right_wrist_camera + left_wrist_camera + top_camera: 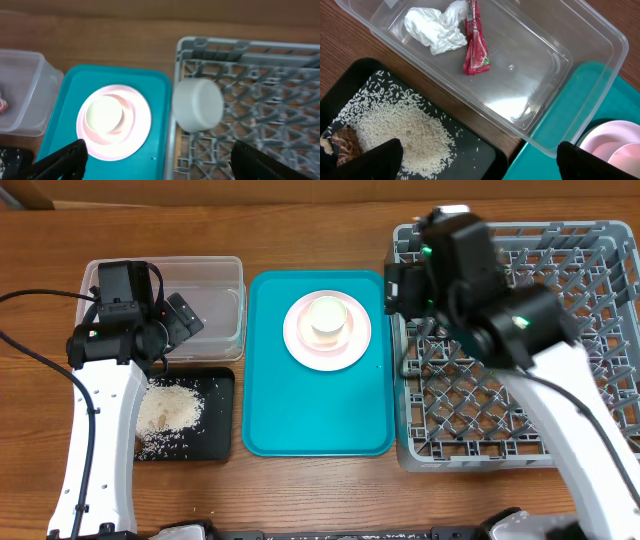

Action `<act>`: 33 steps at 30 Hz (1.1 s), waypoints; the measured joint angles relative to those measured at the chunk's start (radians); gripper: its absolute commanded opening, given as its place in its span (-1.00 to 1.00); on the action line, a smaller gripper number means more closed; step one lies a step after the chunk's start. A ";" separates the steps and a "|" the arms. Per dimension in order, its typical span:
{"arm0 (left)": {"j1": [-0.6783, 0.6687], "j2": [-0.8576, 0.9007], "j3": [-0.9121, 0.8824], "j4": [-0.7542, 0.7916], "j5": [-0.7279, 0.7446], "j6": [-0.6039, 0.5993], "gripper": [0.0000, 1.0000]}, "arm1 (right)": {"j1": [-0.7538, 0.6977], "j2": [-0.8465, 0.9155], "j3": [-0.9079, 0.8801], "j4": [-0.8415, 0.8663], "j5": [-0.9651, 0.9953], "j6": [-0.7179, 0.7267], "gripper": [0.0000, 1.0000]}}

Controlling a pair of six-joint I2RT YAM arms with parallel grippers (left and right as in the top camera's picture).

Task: Sort waste into correct bins and load items into the dishwasher
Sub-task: 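Move the right gripper over the white cup on the pink plate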

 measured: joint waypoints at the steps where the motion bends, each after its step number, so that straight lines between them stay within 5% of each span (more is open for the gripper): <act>1: 0.000 0.000 0.000 0.000 0.000 0.000 1.00 | 0.000 0.026 -0.004 0.013 -0.015 -0.001 0.76; 11: 0.000 0.000 0.000 0.000 0.000 0.000 1.00 | 0.000 0.221 -0.018 0.082 -0.108 -0.001 0.56; 18: 0.000 0.000 0.000 0.000 0.000 0.000 1.00 | 0.000 0.297 -0.018 0.169 -0.260 0.002 -0.20; 24: 0.000 0.000 0.000 0.000 0.000 0.000 1.00 | 0.005 0.343 -0.019 0.206 -0.372 0.004 -0.46; 28: 0.000 0.000 0.000 0.000 0.000 0.000 1.00 | 0.030 0.372 -0.019 0.216 -0.387 0.006 -0.82; 33: 0.000 0.000 0.000 0.000 0.000 0.000 1.00 | 0.084 0.419 -0.019 0.262 -0.399 0.004 -0.85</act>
